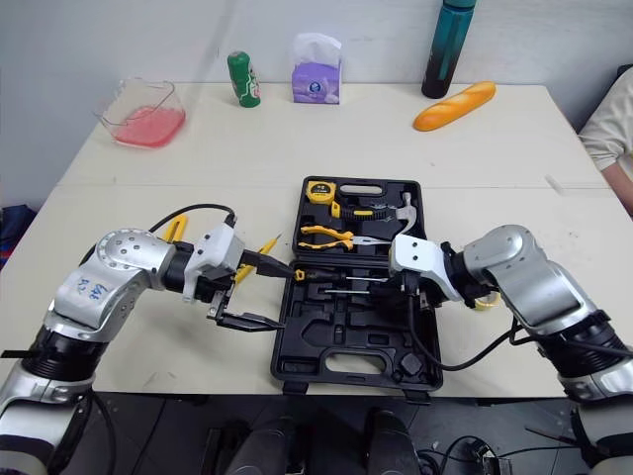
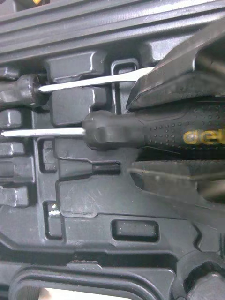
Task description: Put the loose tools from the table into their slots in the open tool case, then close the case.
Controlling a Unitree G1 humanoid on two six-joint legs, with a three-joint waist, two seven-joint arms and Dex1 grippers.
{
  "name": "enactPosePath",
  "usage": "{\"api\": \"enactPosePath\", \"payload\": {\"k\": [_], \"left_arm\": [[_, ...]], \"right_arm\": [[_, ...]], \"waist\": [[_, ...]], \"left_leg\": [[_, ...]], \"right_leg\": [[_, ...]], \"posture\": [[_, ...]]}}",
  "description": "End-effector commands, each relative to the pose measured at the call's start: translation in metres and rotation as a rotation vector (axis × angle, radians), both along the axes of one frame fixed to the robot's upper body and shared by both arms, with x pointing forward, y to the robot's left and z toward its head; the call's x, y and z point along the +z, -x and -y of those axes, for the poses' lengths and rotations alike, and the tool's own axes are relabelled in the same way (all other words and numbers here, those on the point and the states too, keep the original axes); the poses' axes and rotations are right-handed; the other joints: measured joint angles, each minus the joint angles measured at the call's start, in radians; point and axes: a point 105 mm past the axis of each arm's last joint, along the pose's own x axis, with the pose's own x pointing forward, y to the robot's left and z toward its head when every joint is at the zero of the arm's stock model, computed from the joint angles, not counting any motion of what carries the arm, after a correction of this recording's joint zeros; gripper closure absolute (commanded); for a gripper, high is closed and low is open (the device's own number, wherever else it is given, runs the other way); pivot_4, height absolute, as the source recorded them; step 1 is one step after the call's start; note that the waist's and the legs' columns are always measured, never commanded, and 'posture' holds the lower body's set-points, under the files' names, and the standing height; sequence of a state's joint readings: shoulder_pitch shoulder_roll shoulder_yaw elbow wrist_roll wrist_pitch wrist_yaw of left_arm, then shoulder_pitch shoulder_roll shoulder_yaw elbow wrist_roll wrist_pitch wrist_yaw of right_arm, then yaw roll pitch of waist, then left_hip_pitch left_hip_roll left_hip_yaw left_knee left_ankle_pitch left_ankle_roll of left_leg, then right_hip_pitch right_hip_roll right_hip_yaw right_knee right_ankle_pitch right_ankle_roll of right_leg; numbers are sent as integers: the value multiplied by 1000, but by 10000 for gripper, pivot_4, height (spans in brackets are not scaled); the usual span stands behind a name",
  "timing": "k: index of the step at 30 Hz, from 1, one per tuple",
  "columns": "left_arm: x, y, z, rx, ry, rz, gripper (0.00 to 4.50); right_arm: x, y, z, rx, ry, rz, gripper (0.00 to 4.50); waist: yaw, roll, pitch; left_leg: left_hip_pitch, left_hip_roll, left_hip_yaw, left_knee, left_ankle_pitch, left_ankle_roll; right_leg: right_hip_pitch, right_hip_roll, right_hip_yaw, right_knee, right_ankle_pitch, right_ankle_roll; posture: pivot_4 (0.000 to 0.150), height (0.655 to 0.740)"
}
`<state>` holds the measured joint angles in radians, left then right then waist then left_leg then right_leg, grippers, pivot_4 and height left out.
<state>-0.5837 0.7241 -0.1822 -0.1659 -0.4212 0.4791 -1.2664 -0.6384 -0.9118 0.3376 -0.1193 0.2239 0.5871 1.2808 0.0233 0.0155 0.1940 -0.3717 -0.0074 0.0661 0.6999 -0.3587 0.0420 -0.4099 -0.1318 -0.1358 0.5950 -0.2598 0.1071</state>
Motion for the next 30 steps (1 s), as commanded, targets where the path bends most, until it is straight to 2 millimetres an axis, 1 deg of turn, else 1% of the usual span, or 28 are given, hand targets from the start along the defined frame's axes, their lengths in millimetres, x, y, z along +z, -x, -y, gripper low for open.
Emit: {"api": "enactPosePath", "payload": {"k": [1, 2, 3, 6, 9, 10, 12, 16, 19, 20, 23, 25, 28, 30], "left_arm": [[7, 1, 3, -15, 17, 22, 0], [8, 2, 4, -18, 21, 19, 0], [9, 2, 5, -21, 26, 17, 0], [9, 2, 8, -27, 31, 15, 0], [9, 2, 10, -37, 34, 14, 0], [10, 2, 11, -40, 36, 14, 0], [10, 1, 12, -43, 39, 14, 0], [11, 1, 14, -48, 41, 15, 0], [11, 1, 14, -49, 42, 15, 0], [11, 1, 14, -49, 42, 15, 0], [12, 1, 13, -49, 41, 14, 0], [12, 1, 13, -49, 40, 15, 0], [11, 1, 13, -46, 39, 17, 0], [11, 0, 13, -43, 40, 18, 0]], "right_arm": [[19, -1, 0, -12, -38, 73, 6368], [20, -1, 0, -11, -44, 76, 2505], [22, 1, -3, -1, -87, 76, 484], [26, 2, -12, 6, -215, 81, 484], [23, -6, -11, -38, -316, 94, 484], [22, -7, -11, -55, -355, 80, 2711], [20, -5, -12, -61, -410, 50, 9815], [9, -1, -12, -65, -452, 24, 27755], [-1, 0, -12, -80, -445, 6, 43194], [-4, -1, -12, -84, -440, 2, 44257], [-12, -4, -10, -120, -413, -12, 44257], [-25, -5, -6, -159, -351, -44, 44257], [-59, 1, 5, -200, -179, -115, 44257], [-75, 10, 10, -205, -108, -164, 44257]], "waist": [[0, 0, 0], [0, 0, 0], [1, 0, 0], [1, -1, 0], [0, -1, 0], [1, -1, 0], [2, -1, 0], [0, -1, 0], [0, -1, 0], [0, -1, 0], [0, -1, 0], [0, -1, -1], [-1, -3, -2], [-1, -6, -5]], "left_leg": [[0, 0, 0, 0, 0, 0], [0, 0, 0, 0, 0, 0], [0, 0, 0, 0, 0, 0], [0, 0, 0, 0, 0, 0], [0, 0, 0, 0, 0, 0], [0, 0, 0, 0, 0, 0], [0, 0, 0, 0, 0, 0], [0, 0, 0, 0, 0, 0], [0, 0, 0, 0, 0, 0], [0, 0, 0, 0, 0, 0], [0, 0, 1, 0, 0, 0], [1, 0, 1, 0, 0, 0], [2, 0, 1, 0, 0, 0], [4, 0, 1, 0, 0, 0]], "right_leg": [[0, 0, 0, 0, 0, 0], [0, 0, 0, 0, 0, 0], [0, 0, 0, 0, 0, 0], [0, 0, 0, 0, 0, 0], [0, 0, 0, 1, 0, 0], [0, 0, 0, 0, 0, 0], [0, 0, 0, 0, 0, 0], [0, 0, 0, 0, 0, 0], [0, 0, 0, 1, 0, 0], [0, 0, 0, 1, 0, 0], [0, 0, 1, 1, 0, 0], [0, 0, 1, 1, 0, 0], [1, 0, 1, 1, 0, 0], [2, 0, 1, 1, 0, 0]], "posture": [[1500, 7314], [1500, 7314], [1500, 7314], [1500, 7314], [1500, 7314], [1500, 7314], [1500, 7314], [1500, 7314], [1500, 7314], [1500, 7314], [1500, 7314], [1500, 7314], [1500, 7314], [1500, 7314]]}}
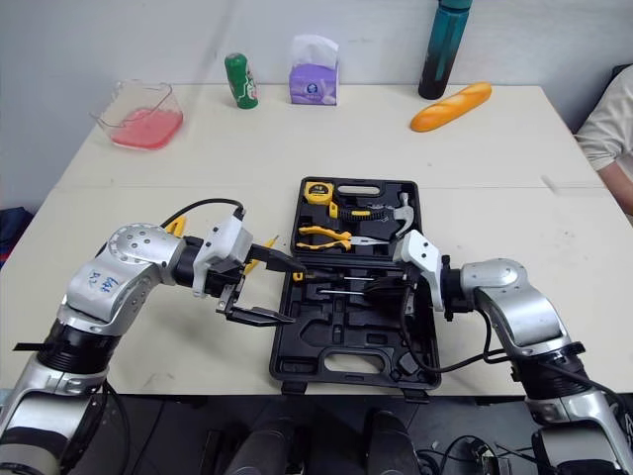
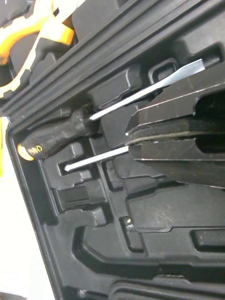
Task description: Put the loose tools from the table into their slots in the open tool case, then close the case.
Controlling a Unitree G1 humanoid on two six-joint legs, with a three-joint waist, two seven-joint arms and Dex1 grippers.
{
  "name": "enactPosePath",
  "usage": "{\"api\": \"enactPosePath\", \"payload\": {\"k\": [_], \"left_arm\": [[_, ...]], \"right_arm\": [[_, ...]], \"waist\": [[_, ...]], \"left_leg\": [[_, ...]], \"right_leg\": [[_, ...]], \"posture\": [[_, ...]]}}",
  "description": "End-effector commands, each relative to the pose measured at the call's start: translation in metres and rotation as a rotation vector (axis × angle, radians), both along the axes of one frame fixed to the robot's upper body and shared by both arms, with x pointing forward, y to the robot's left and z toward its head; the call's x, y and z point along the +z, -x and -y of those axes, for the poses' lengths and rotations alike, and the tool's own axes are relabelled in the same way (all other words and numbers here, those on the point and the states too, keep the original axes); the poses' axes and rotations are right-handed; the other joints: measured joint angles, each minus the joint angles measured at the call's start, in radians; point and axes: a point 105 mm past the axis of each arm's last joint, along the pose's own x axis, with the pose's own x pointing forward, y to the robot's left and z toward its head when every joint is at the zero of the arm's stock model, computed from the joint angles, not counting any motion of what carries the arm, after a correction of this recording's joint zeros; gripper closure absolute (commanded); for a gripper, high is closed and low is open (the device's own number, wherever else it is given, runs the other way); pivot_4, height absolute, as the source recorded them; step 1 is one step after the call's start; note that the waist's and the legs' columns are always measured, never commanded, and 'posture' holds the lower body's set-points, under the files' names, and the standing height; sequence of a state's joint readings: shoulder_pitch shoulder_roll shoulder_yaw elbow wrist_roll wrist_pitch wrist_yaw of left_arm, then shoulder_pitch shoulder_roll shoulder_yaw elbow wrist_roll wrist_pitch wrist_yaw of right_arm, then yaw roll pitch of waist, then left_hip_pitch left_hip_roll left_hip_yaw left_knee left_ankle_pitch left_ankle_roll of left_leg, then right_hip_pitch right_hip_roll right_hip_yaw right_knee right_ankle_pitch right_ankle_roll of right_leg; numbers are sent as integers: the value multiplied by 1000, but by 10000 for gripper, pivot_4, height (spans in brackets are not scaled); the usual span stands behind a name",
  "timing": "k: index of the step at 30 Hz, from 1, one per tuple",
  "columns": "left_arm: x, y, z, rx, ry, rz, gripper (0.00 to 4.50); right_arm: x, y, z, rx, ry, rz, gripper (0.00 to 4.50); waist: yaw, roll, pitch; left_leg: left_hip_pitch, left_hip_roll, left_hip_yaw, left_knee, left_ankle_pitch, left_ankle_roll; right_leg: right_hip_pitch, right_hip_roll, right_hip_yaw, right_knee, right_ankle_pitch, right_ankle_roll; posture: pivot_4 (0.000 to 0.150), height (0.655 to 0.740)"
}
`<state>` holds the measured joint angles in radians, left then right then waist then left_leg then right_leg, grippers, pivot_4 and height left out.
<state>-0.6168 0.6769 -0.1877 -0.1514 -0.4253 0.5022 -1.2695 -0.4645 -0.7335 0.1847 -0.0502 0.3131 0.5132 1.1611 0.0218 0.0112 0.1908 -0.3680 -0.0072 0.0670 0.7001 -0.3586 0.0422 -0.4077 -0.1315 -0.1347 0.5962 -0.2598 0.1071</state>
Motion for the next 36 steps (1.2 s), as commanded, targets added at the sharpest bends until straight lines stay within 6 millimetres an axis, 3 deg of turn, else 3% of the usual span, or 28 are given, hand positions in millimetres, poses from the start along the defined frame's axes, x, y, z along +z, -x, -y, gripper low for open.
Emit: {"api": "enactPosePath", "payload": {"k": [1, 5, 9, 12, 13, 15, 16, 18, 20, 22, 24, 29, 33, 36], "left_arm": [[6, 1, 3, -16, 6, 32, 0], [4, 0, 1, -1, 6, 24, 0], [-1, 1, -9, 57, 17, -2, 0], [-5, 6, -28, 152, 39, -42, 0], [-5, 8, -36, 188, 47, -59, 0], [-9, 8, -73, 392, 88, -104, 0], [-10, 8, -92, 497, 108, -122, 0], [-11, 11, -112, 608, 129, -139, 0], [-18, 18, -167, 863, 137, -150, 0], [-25, 29, -206, 1030, 107, -137, 0], [-24, 42, -247, 1196, 106, -133, 0], [-25, 63, -304, 1458, 112, -98, 0], [-26, 63, -317, 1514, 146, -90, 0], [-25, 55, -306, 1470, 137, -85, 0]], "right_arm": [[-57, 16, 20, -57, 209, -161, 44257], [-51, 11, 16, -93, 170, -98, 44257], [-2, 8, 10, -119, -11, 48, 44257], [27, 17, 30, -188, -84, 100, 44257], [33, 21, 39, -213, -92, 103, 41595], [48, 39, 80, -312, -106, 80, 35310], [54, 47, 98, -369, -107, 78, 30249], [61, 55, 118, -435, -108, 77, 20079], [64, 65, 163, -606, -73, 85, 9749], [66, 75, 193, -715, -36, 97, 259], [68, 84, 224, -830, -6, 116, 259], [69, 98, 273, -1032, 10, 159, 259], [68, 93, 280, -1073, -13, 184, 259], [70, 87, 271, -1044, -38, 194, 259]], "waist": [[3, -4, -4], [4, -14, -11], [3, -15, -12], [1, -10, -8], [2, -7, -6], [2, -3, -2], [3, -1, -2], [4, -1, -1], [3, -1, 0], [2, -1, 0], [2, -1, 0], [3, 1, 0], [1, 1, 1], [-1, 2, 1]], "left_leg": [[1, 0, 0, 0, 0, 0], [8, 1, -6, 0, -1, -1], [14, 2, -8, -1, -4, -3], [10, 3, -8, -2, -4, -4], [8, 3, -7, -2, -4, -4], [6, 3, -7, -2, -4, -3], [4, 3, -7, -2, -4, -3], [3, 3, -7, -2, -4, -3], [4, 3, -7, -1, -4, -2], [11, 4, -5, -2, -6, -1], [13, 5, -3, -3, -10, -1], [13, 4, -1, -4, -14, -6], [13, 4, -1, -6, -14, -7], [13, 4, 1, -7, -13, -7]], "right_leg": [[1, 0, 0, 0, 0, 0], [13, -1, 0, -5, 0, 0], [20, -4, 3, -7, -1, -1], [14, -6, 3, -6, -2, -3], [12, -5, 2, -6, -2, -3], [10, -1, 2, -5, -2, -3], [9, -1, 1, -6, -2, -3], [9, -1, 1, -7, -2, -3], [10, -1, 1, -6, -2, -3], [14, -5, 4, -8, -1, -3], [14, -7, 4, -9, -2, -5], [11, -11, 5, -8, -3, -6], [9, -13, 5, -8, -3, -6], [7, -13, 6, -7, -3, -6]], "posture": [[1500, 7314], [1500, 7314], [1500, 7314], [1500, 7314], [1500, 7314], [1500, 7314], [1500, 7314], [1500, 7314], [1500, 7314], [1500, 7314], [1500, 7314], [1500, 7314], [1500, 7314], [1500, 7314]]}}
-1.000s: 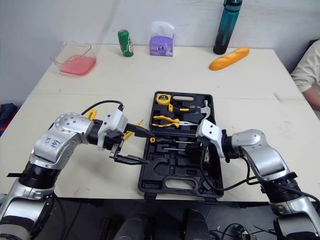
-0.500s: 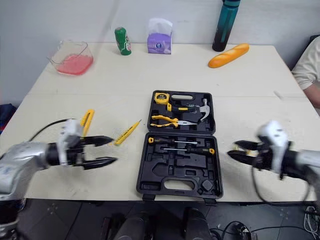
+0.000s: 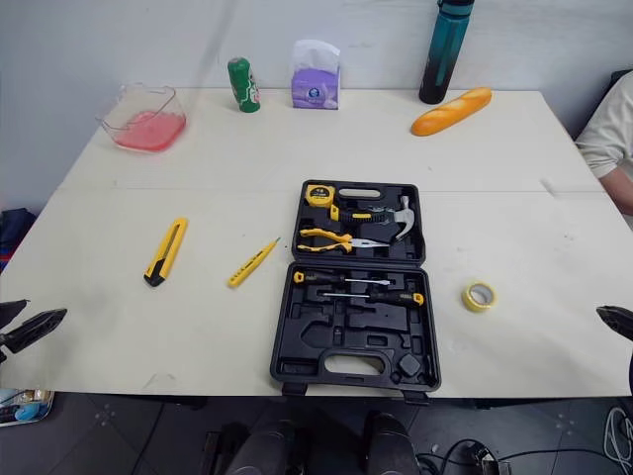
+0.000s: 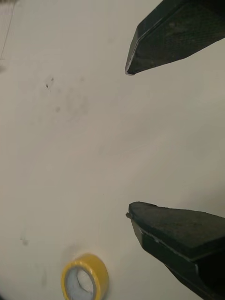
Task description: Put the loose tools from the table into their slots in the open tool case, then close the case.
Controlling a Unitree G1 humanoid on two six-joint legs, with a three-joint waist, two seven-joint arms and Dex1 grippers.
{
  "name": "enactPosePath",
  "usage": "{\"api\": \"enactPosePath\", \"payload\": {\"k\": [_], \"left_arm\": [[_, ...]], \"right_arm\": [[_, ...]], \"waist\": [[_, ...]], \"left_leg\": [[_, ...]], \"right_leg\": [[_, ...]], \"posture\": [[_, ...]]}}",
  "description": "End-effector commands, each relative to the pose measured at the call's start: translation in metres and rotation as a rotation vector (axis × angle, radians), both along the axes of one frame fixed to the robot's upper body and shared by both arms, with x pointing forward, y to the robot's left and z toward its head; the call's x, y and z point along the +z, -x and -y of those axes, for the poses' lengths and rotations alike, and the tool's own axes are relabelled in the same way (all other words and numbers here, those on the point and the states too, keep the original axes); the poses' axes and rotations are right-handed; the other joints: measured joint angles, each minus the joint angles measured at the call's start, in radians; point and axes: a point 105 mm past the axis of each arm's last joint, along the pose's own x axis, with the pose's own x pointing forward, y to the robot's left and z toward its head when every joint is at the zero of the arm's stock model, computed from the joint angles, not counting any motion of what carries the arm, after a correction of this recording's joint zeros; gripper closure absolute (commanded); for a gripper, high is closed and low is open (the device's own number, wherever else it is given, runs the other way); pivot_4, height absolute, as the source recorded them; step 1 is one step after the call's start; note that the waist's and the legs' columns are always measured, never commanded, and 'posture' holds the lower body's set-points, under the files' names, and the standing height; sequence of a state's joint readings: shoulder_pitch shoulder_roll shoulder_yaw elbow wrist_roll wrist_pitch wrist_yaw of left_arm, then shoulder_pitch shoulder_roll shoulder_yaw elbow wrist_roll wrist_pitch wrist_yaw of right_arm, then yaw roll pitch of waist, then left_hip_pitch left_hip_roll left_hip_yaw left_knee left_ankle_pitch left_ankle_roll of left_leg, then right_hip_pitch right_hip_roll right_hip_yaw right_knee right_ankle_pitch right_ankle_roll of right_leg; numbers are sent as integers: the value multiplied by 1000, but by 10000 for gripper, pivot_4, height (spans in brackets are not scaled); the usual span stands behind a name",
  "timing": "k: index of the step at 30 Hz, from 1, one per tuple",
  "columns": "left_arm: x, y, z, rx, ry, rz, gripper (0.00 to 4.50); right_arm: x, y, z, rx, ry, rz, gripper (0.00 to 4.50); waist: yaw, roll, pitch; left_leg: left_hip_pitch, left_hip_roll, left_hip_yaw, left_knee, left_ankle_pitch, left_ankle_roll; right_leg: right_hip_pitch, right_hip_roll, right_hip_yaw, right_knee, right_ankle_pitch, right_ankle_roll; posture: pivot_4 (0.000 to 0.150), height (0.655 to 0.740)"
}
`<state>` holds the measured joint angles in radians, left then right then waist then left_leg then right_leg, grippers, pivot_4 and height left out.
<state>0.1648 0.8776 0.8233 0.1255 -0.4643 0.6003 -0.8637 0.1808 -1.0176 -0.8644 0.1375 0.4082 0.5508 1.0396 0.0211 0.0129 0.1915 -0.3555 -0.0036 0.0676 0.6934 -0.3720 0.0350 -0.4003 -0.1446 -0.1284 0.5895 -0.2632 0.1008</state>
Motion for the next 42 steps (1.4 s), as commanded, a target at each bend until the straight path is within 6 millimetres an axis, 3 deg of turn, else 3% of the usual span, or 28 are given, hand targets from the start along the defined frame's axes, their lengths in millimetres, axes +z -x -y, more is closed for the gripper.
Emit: {"api": "enactPosePath", "payload": {"k": [1, 3, 5, 8, 13, 18, 20, 22, 26, 31, 36, 42], "left_arm": [[16, -9, 12, -54, -30, 47, 0], [23, -14, 23, -96, -3, 69, 0], [27, -21, 53, -212, 26, 57, 0], [35, -31, 100, -366, 46, 48, 0], [40, -48, 150, -462, 64, 37, 0], [26, -70, 186, -488, 57, -27, 0], [12, -83, 201, -499, 26, -65, 0], [-2, -102, 205, -448, 1, -94, 0], [-7, -121, 223, -464, 23, -92, 0], [-16, -121, 243, -532, -40, -107, 0], [-32, -124, 239, -504, -123, -133, 0], [-32, -122, 243, -519, -98, -140, 26516]], "right_arm": [[11, -6, -10, 35, 8, 49, 259], [16, -8, -18, 59, -1, 65, 259], [26, -14, -39, 126, -19, 90, 259], [38, -20, -83, 278, -46, 100, 259], [54, -22, -161, 548, -80, 105, 259], [58, -23, -221, 764, -106, 103, 259], [59, -25, -244, 849, -114, 110, 259], [59, -28, -258, 904, -118, 117, 259], [59, -33, -276, 984, -112, 123, 259], [50, -33, -297, 1036, -163, 110, 259], [45, -35, -305, 1044, -163, 120, 259], [46, -40, -312, 1052, -150, 141, 0]], "waist": [[0, 0, 0], [0, 0, 0], [0, 1, 0], [0, 1, 0], [3, 1, 0], [3, -1, 0], [3, -2, 0], [6, -2, 0], [6, -4, 0], [5, -4, 0], [6, -4, 0], [6, -4, 0]], "left_leg": [[0, 0, 0, -1, 0, 0], [-1, 0, 1, -2, 1, -1], [-2, 0, 1, -2, 1, -1], [-3, 0, 3, -2, 1, -1], [-3, 0, 2, -3, 3, -3], [-4, -1, 3, -3, 6, 3], [-4, -1, 3, -3, 7, 3], [-4, -1, 4, -2, 8, 3], [-8, -1, 4, -1, 10, 4], [-14, -1, 3, 4, 10, 4], [-13, -1, 3, 6, 10, 5], [-13, -1, 1, 6, 11, 5]], "right_leg": [[-1, 0, 1, 0, 0, 0], [-2, 0, 1, 1, 0, -1], [-5, 0, 1, 1, 0, -1], [-6, 0, 3, 2, 0, 0], [-6, 1, 3, 4, 0, 0], [-6, 5, 3, 6, 0, 0], [-7, 11, 3, 6, 1, 1], [-6, 12, 4, 6, 1, 1], [-9, 14, 4, 6, 1, 2], [-12, 13, -1, 6, 2, 3], [-11, 13, -2, 7, 2, 3], [-11, 12, -1, 7, 2, 3]], "posture": [[1500, 7314], [1500, 7314], [1500, 7314], [1500, 7314], [1500, 7314], [1500, 7314], [1500, 7314], [1500, 7314], [1500, 7314], [1500, 7314], [1500, 7314], [1500, 7314]]}}
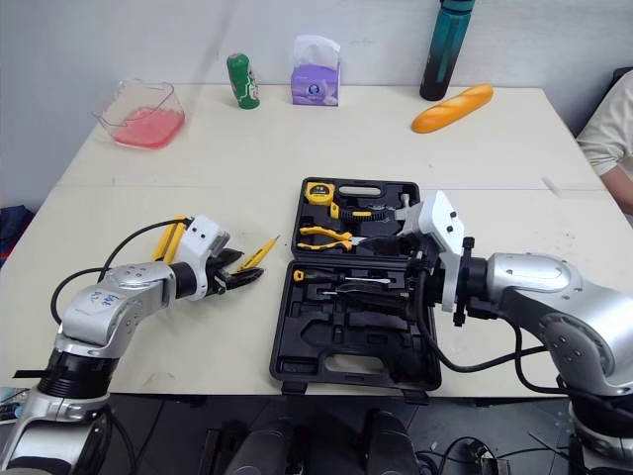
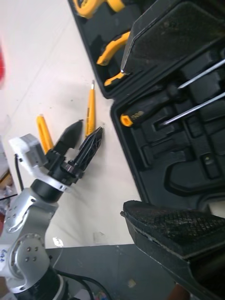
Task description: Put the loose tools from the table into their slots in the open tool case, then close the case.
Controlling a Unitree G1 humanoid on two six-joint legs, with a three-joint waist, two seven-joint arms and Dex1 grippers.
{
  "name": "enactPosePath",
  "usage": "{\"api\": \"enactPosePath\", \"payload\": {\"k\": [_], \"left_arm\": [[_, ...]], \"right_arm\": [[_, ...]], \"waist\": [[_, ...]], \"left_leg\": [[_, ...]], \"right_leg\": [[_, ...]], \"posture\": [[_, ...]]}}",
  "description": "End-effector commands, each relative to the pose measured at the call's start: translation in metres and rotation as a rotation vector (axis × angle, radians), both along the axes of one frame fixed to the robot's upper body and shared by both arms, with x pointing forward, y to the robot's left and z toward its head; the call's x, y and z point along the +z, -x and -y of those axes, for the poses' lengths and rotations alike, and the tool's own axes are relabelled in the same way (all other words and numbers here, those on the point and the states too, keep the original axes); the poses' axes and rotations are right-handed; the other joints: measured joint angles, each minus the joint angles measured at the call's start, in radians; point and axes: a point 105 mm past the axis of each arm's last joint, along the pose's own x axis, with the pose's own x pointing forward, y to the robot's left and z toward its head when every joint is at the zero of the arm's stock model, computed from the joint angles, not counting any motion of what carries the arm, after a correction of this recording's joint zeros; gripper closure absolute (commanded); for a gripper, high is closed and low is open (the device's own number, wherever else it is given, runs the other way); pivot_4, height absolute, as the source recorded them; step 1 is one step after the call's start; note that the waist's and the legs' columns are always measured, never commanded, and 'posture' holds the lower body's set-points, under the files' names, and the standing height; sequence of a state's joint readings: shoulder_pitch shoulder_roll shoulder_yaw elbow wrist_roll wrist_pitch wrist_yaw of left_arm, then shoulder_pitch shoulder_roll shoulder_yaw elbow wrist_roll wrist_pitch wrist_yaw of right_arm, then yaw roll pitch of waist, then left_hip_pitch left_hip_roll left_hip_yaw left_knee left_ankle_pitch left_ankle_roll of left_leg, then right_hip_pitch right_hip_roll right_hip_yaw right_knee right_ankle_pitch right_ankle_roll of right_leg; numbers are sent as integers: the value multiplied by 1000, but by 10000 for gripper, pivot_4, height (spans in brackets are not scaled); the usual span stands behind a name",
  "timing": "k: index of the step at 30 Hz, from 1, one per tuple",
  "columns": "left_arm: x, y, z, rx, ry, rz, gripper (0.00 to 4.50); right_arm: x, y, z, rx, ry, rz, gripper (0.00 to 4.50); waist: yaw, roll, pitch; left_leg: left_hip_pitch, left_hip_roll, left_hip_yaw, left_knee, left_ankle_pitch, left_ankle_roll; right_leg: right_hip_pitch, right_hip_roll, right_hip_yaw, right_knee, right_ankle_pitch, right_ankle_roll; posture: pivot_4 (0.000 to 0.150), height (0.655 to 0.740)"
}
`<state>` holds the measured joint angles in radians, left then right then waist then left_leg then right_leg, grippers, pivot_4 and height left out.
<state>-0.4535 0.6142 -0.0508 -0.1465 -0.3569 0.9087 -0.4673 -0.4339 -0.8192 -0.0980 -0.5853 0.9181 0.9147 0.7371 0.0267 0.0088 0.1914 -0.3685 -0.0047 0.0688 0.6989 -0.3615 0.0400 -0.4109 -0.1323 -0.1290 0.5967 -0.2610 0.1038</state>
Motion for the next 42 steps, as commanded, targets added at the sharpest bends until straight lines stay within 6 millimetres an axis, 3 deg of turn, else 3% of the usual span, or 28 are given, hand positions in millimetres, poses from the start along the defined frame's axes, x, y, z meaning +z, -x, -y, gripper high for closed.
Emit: {"api": "enactPosePath", "payload": {"k": [1, 3, 6, 7, 11, 15, 22, 29, 42], "left_arm": [[-9, 5, 5, -22, 17, -51, 31136], [5, 2, -2, -12, 4, -11, 39667], [56, 2, -7, -100, -17, 113, 39797], [70, 10, 2, -195, -24, 132, 39797], [84, 42, 36, -504, -71, 130, 39797], [78, 58, 64, -707, -125, 96, 39797], [43, 46, 103, -887, -237, 25, 39797], [31, 44, 114, -980, -308, 17, 39797], [20, 41, 125, -972, -322, 21, 39797]], "right_arm": [[7, 0, -4, 11, 4, 62, 0], [6, 0, -5, 11, 12, 66, 0], [7, 5, -2, 20, 22, 62, 0], [6, 7, 0, 18, 24, 55, 0], [0, 11, 12, -8, 51, 28, 0], [-7, 17, 25, -44, 85, -2, 0], [-24, 31, 39, -117, 122, -58, 0], [-33, 38, 45, -166, 130, -89, 0], [-36, 36, 51, -211, 138, -85, 0]], "waist": [[1, 0, 0], [1, 0, 0], [-2, -2, 1], [-2, -2, 1], [2, -3, 2], [0, -3, 2], [12, -3, 2], [9, -3, 2], [23, -3, 2]], "left_leg": [[0, 0, 0, 0, 0, 0], [-1, 0, -1, 0, 0, 0], [-2, 0, -1, 0, 0, 0], [-2, 1, -1, 0, 0, 0], [-3, 0, -1, 0, 0, 0], [-3, -1, -1, 0, 0, 1], [-2, -1, 0, 0, 2, 2], [-2, -1, 0, 0, 2, 2], [-2, -1, 0, 1, 2, 3]], "right_leg": [[0, 0, 0, 0, 0, 0], [0, 0, 0, -1, 0, 0], [0, 0, -1, -1, 0, 0], [-1, 1, -1, 0, 0, 0], [-1, 0, -2, -2, 0, 0], [1, 0, -2, -4, 1, 1], [1, 2, -3, -2, 2, 1], [1, 2, -4, -3, 2, 1], [1, 1, -3, -2, 2, 2]], "posture": [[1500, 7314], [1500, 7314], [1500, 7314], [1500, 7314], [1500, 7314], [1500, 7314], [1500, 7314], [1500, 7314], [1500, 7314]]}}
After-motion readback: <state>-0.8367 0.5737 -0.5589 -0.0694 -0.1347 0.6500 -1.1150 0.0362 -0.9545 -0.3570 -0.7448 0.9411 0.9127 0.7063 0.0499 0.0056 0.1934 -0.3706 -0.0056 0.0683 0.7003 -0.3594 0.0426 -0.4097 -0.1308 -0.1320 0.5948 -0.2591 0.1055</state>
